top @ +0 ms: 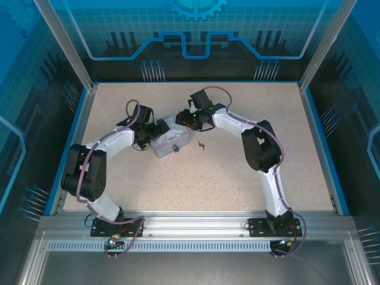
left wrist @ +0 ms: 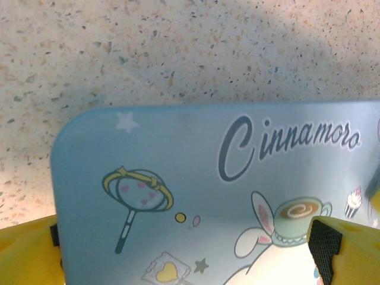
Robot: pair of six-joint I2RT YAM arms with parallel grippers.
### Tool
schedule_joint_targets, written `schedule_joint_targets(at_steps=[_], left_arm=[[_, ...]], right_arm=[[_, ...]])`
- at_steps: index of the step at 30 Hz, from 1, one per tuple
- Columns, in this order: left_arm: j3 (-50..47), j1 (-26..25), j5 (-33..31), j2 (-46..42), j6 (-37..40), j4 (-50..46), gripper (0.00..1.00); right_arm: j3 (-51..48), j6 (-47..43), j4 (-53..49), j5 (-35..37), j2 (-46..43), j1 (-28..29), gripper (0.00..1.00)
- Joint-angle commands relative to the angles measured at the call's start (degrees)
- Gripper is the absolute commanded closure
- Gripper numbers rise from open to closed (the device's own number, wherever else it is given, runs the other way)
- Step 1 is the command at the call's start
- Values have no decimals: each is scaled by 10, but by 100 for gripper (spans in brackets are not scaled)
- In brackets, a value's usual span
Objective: Unlock a padlock with a key
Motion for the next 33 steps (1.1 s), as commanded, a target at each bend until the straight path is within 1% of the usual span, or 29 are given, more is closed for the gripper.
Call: schedule_joint_targets(at_steps=[1,4,7,11,15,20,23,25,26,29,33], left_arm=[[22,-6,79,9,22,65,1],[18,2,72,-1,31,58,1],[10,14,67,-14,37,55,1],[-8,39,65,-35,41,53,1],[-27,60,67,-61,41,53,1],[-47,66,61,-108,41,32,1],[-61,66,73,-141,29,14,1],[-77,64,87,-166,19,9,1],[-83,62,92,-178,15,7,1],[-97,53,100,-214,8,-3,1],[-100,42,110,-238,2,-17,1]], right_arm=[[-42,20,25,-85,-37,36,43],[-67,19,34,-71,-64,36,32],[-85,9,27,-41,-91,30,27],[-114,-6,15,-13,-130,14,27],[-134,-52,-19,9,-165,-2,28],[-142,-139,-86,54,-174,-17,35],[-152,-188,-116,89,-166,-21,46],[-159,-217,-124,101,-157,-24,56],[-160,-227,-128,103,-152,-25,59],[-168,-266,-127,103,-142,-26,63],[-177,-322,-121,114,-139,-26,64]])
